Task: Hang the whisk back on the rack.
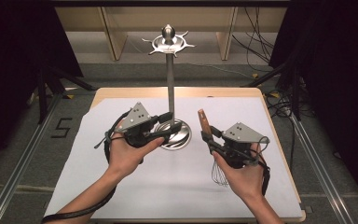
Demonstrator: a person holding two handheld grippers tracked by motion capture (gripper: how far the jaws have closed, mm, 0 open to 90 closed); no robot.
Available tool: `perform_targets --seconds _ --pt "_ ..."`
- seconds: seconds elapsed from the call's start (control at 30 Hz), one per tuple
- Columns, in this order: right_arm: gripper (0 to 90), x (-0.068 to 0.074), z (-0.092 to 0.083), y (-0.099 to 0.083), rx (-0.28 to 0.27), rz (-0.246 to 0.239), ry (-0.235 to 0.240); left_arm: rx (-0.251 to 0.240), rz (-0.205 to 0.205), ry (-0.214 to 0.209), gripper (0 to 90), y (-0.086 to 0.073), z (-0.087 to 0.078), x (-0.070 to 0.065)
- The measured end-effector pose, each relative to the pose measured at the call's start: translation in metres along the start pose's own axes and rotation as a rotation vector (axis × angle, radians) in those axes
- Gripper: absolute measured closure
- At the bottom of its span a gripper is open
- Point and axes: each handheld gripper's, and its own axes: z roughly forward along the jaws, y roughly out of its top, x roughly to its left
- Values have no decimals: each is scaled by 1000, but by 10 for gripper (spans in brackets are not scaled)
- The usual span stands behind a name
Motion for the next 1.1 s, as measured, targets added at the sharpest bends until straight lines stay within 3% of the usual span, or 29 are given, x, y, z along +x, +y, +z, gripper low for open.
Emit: perform_targets --seconds 0.17,0.23,0.4,0.6,1.1 --pt "683 3 3 2 -20 11 8 -13 -9 -16 503 6 4 -4" --pt "683 3 3 2 -19 -14 8 -8 -9 -33 502 8 9 -7" --pt "683 7 3 2 -16 9 10 3 -10 -57 501 10 17 -14" --pt "683 10 5 4 -15 -5 6 13 -21 -86 504 11 24 -20" --pt "683 14 5 7 -33 -24 12 23 -39 -97 521 11 33 -23"
